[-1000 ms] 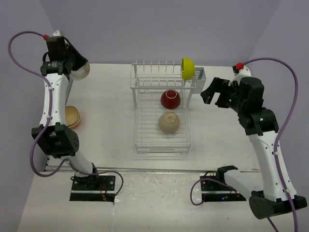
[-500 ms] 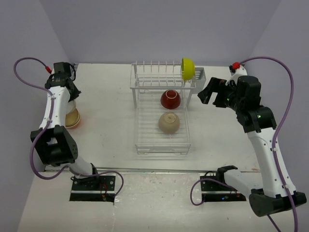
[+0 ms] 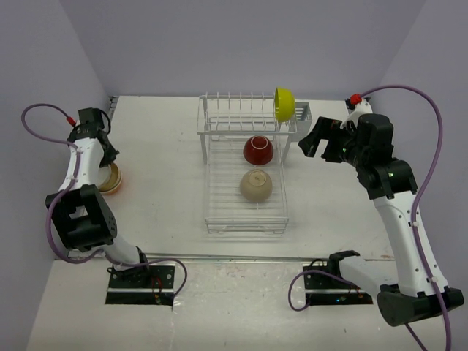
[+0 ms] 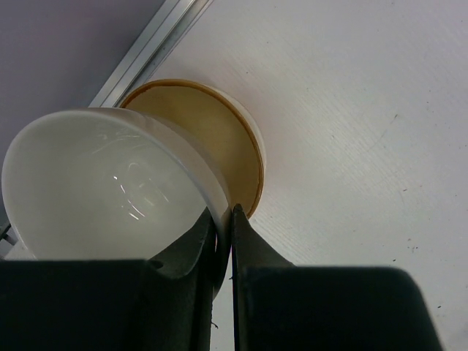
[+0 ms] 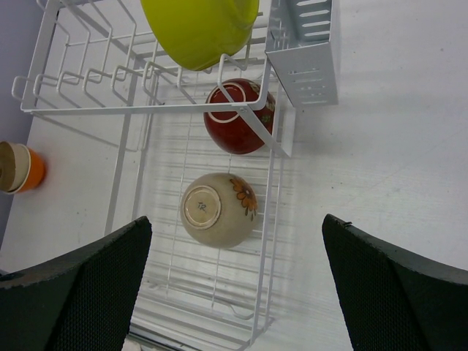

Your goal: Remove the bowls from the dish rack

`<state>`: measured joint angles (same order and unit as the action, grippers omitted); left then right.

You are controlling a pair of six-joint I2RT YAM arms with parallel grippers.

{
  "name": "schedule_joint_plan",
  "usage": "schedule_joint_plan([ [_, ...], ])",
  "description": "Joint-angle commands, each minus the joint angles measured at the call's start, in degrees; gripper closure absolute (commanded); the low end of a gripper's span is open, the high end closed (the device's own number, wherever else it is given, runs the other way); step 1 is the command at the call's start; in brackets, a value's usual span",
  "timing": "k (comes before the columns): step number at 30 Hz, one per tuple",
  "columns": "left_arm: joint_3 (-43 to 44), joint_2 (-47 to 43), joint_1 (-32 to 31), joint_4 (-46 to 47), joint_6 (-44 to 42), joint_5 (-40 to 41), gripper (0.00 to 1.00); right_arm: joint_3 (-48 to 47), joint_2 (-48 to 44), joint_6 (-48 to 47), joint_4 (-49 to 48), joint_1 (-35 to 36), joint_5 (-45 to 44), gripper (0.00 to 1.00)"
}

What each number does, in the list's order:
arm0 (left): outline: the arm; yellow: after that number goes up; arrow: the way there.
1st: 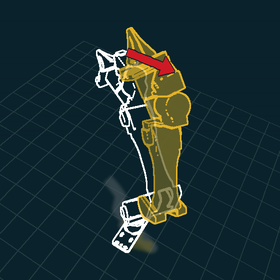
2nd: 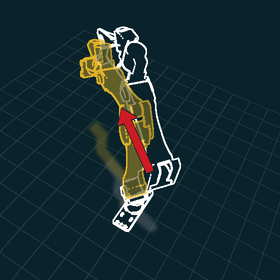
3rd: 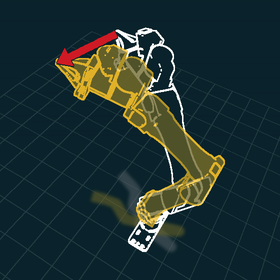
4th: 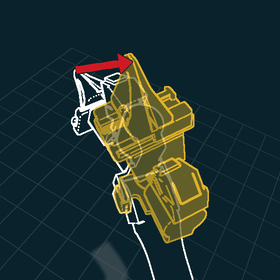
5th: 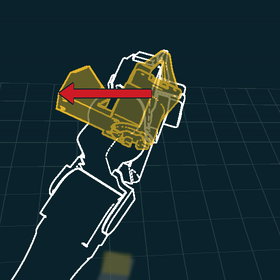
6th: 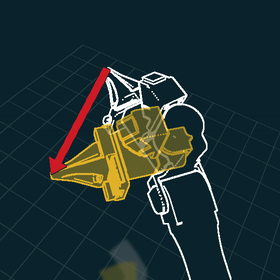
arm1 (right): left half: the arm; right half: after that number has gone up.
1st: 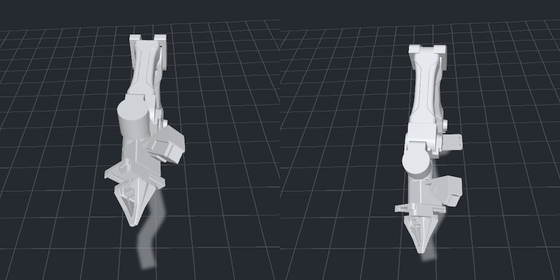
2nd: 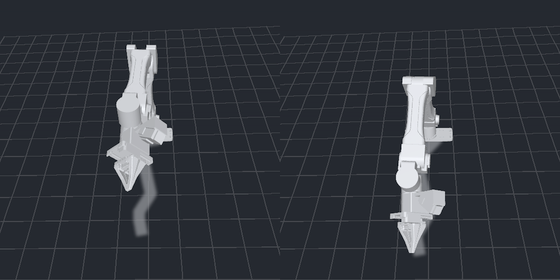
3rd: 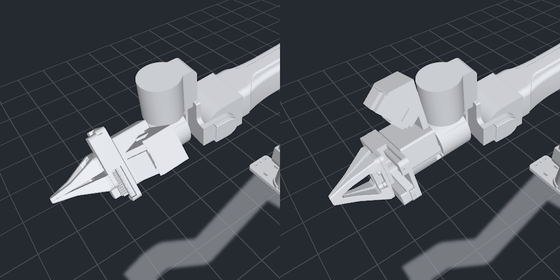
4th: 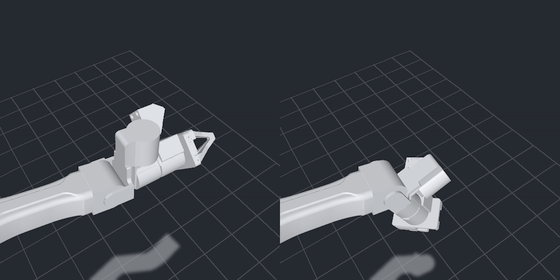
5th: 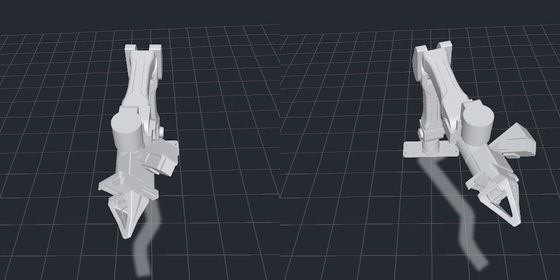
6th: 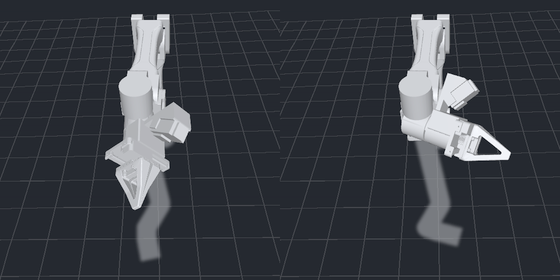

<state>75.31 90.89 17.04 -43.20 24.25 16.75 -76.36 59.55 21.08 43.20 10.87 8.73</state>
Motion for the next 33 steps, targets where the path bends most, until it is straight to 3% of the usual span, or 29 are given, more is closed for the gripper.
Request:
schedule_joint_plan([
  [1, 2.6, 0.6, 0.4, 4.9, -1.5, 0.4, 1.0, -0.7, -0.6, 0.2, -1.1, 0.4, 0.5, 0.01],
  [17, 2.8, 6.1, 0.4, 6.6, -1.2, -2.2, 0.99, -0.5, -1.0, 0.5, -1.7, 0.4, 0.2, 0.01],
  [19, 3.1, 5.9, 0.4, 6.6, -1.3, -2.8, 0.84, -0.2, -1.0, 0.6, -1.8, 0.3, 0.2, 0.01],
  [22, 3.4, 5.3, 0.3, 6.9, -1.1, -3.3, 0.72, 0.1, -1.3, 0.6, -2.1, 0.3, 0.4, 0.01],
  [23, 3.6, 5.3, 0.3, 6.8, -1.0, -3.6, 0.62, 0.2, -1.2, 0.8, -2.2, 0.3, 0.4, 0.01],
  [29, 6.3, 2.8, 0.3, 5.7, 0.8, -4.5, 0.5, -0.2, -1.3, 1.0, -2.1, 0.3, 0.8, 0.01],
  [30, 7.6, 1.1, 0.3, 5.8, 1.7, -5.8, 0.45, -0.5, -1.2, 1.0, -2.0, 0.3, 0.8, 0.01],
  [32, 9.4, -0.9, 0.1, 6.5, 3.7, -8.4, 0.44, -0.8, -1.2, 1.0, -1.7, 0.4, 0.0, 0.01],
  [33, 11.1, -3.2, 0.1, 8.3, 4.6, -13.6, 0.44, -1.2, -1.4, 1.0, -1.6, 0.3, -0.6, 0.01],
])
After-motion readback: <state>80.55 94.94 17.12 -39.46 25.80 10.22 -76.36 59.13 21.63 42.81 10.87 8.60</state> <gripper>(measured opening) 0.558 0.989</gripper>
